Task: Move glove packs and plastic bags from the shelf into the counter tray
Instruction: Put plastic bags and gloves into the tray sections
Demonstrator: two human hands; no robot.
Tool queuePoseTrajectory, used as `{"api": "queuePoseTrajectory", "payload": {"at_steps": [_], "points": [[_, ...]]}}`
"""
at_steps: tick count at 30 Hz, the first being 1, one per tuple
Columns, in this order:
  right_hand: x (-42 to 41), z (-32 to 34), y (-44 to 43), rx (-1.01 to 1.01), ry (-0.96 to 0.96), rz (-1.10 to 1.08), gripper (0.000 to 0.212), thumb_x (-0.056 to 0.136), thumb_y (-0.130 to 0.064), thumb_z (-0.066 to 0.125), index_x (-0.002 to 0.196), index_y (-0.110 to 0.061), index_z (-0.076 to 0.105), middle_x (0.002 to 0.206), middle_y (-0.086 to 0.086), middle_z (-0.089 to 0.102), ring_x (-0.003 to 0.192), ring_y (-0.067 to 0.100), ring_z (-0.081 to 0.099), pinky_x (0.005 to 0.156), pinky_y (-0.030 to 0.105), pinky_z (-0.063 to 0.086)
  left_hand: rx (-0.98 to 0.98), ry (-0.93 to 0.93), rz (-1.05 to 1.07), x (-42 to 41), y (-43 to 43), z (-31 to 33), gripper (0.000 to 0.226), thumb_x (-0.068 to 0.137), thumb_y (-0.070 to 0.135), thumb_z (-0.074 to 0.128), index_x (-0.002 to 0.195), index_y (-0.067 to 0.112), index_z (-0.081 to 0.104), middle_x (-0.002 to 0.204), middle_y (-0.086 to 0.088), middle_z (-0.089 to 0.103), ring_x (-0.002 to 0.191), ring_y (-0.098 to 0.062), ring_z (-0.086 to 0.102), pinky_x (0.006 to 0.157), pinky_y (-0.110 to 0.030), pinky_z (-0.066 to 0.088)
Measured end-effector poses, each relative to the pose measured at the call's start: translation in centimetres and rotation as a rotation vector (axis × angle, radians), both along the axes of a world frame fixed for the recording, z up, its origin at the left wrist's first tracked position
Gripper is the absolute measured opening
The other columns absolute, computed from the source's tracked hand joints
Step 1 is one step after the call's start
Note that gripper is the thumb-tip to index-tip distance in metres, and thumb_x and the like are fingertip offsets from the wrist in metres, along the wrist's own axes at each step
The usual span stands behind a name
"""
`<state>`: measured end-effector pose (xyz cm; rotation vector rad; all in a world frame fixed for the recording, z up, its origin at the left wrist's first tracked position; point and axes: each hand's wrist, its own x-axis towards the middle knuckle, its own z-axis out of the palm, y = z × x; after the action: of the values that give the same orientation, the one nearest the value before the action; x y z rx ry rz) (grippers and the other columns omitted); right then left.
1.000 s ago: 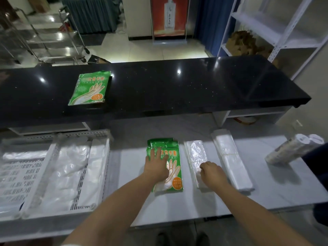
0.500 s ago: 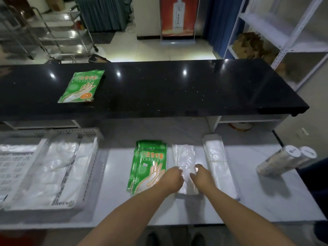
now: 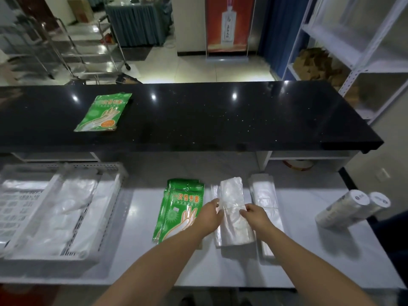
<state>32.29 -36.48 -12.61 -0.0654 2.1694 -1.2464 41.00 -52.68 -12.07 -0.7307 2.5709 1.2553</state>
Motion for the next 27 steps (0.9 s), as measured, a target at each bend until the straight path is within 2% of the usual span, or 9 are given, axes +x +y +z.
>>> {"api": "queuePoseTrajectory", "payload": {"at_steps": [3,5,7,12,17,20,22,25,27], "points": [[-0.6,1.7,0.3,-0.155,-0.125,0.016,0.015,0.088,-0.006,0.061,0.097,-0.009,0.072,0.094,0.012,0.075,0.090,0.033,0.072,0.085,0.047,0.057,0.287,0.032,0.213,-1.5,-0.6,1.5,0.046,0.094,0.037,0.060,0.133,0.014,0.054,0.116,-0.007,0.070,0.100,-0.025,0.069,0.084,-0.034,0.055],[-0.7,3.2,0.2,-0.185,-0.173,0.070,0.017,0.089,-0.007,0.061,0.102,-0.009,0.071,0.097,0.012,0.075,0.092,0.031,0.072,0.080,0.042,0.057,0.580,0.063,0.360,-2.2,-1.0,2.7,0.032,0.093,0.025,0.066,0.119,0.006,0.061,0.109,-0.015,0.072,0.095,-0.030,0.072,0.084,-0.043,0.060],[-0.7,4.1,-0.2,-0.195,-0.156,0.099,0.016,0.090,-0.009,0.062,0.103,-0.012,0.072,0.098,0.010,0.075,0.092,0.027,0.072,0.077,0.036,0.057,0.726,0.091,0.458,-2.7,-1.4,3.6,0.026,0.092,0.012,0.068,0.115,0.002,0.063,0.108,-0.019,0.072,0.095,-0.033,0.071,0.084,-0.044,0.060],[-0.5,5.5,-2.3,-0.219,0.065,0.036,0.017,0.086,-0.013,0.071,0.102,-0.018,0.071,0.088,0.005,0.076,0.078,0.017,0.072,0.064,0.025,0.053,0.788,0.116,0.516,-3.0,-2.4,5.4,0.020,0.091,0.004,0.067,0.110,0.007,0.062,0.104,-0.014,0.071,0.087,-0.027,0.070,0.076,-0.040,0.060],[-0.3,5.8,-4.2,-0.239,0.047,0.066,0.018,0.086,-0.015,0.074,0.103,-0.015,0.071,0.086,0.001,0.074,0.074,0.014,0.069,0.057,0.018,0.049,0.762,0.139,0.520,-2.4,-4.2,6.2,0.023,0.091,0.005,0.067,0.113,0.005,0.063,0.107,-0.017,0.072,0.095,-0.033,0.071,0.080,-0.043,0.060],[0.1,5.6,-5.2,-0.121,0.354,0.146,0.031,0.085,-0.021,0.075,0.112,-0.029,0.062,0.102,-0.011,0.067,0.088,0.007,0.066,0.074,0.019,0.052,0.750,0.143,0.555,-1.6,-5.4,6.4,0.023,0.090,0.005,0.067,0.113,0.007,0.063,0.107,-0.017,0.072,0.096,-0.033,0.070,0.086,-0.048,0.059],[0.5,5.3,-5.8,-0.028,0.689,0.240,0.023,0.088,-0.022,0.072,0.109,-0.027,0.066,0.104,-0.013,0.063,0.091,0.004,0.060,0.079,0.021,0.049,0.757,0.143,0.579,-1.1,-6.1,6.4,0.022,0.090,0.005,0.067,0.112,0.007,0.062,0.105,-0.016,0.072,0.096,-0.035,0.070,0.089,-0.053,0.057],[1.2,4.7,-6.8,0.106,1.129,0.521,0.012,0.084,-0.019,0.072,0.095,-0.024,0.071,0.097,-0.010,0.065,0.088,0.014,0.057,0.073,0.030,0.045,0.807,0.162,0.619,-0.3,-6.7,6.5,0.022,0.091,0.001,0.065,0.112,0.006,0.062,0.102,-0.018,0.072,0.089,-0.034,0.070,0.083,-0.050,0.058],[1.6,4.4,-7.5,0.198,1.266,0.613,0.012,0.079,-0.021,0.075,0.090,-0.026,0.072,0.093,-0.010,0.064,0.084,0.018,0.057,0.070,0.031,0.042,0.819,0.156,0.628,0.2,-7.1,6.6,0.023,0.090,0.000,0.064,0.112,0.006,0.063,0.103,-0.018,0.072,0.086,-0.032,0.070,0.074,-0.044,0.059]]}}
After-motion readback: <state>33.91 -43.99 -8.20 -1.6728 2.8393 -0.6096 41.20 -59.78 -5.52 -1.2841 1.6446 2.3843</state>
